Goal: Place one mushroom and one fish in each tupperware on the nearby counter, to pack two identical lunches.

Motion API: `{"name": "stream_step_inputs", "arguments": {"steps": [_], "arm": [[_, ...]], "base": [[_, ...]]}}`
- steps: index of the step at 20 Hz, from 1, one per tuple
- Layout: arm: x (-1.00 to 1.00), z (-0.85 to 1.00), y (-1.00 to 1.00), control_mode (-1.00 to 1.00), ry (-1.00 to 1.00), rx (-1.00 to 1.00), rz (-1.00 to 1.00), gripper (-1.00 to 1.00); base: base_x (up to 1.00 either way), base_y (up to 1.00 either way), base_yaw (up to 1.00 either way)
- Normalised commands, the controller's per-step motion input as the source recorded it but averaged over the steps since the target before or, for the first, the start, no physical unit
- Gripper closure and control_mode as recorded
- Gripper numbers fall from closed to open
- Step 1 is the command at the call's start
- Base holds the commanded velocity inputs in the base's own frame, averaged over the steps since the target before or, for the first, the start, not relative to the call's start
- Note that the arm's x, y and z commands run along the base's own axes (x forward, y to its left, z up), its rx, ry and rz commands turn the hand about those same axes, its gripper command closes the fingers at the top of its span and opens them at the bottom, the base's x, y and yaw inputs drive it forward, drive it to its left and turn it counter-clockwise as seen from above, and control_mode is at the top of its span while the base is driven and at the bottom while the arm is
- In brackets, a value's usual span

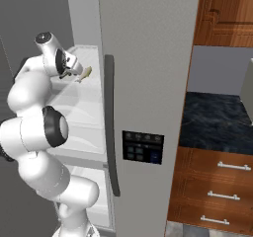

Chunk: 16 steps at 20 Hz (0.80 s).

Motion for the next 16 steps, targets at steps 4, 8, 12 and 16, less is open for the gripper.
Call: {"name": "stream_step_inputs", "arguments": {"steps": [4, 8, 12, 16], "arm": [[0.23, -0.06, 0.06, -1.0, 0.02, 0.0, -0.01, -1.0], [0.23, -0.07, 0.07, -1.0, 0.03, 0.0, -0.01, -1.0], [0.12, -0.04, 0.03, -1.0, 0.04, 0.0, -0.01, -1.0], [-0.02, -0.04, 0.02, -1.0, 0.05, 0.0, -0.05, -1.0]], "base": [[0.0, 0.0, 0.0], [0.0, 0.0, 0.0], [0.0, 0.0, 0.0], [0.0, 0.0, 0.0]]}}
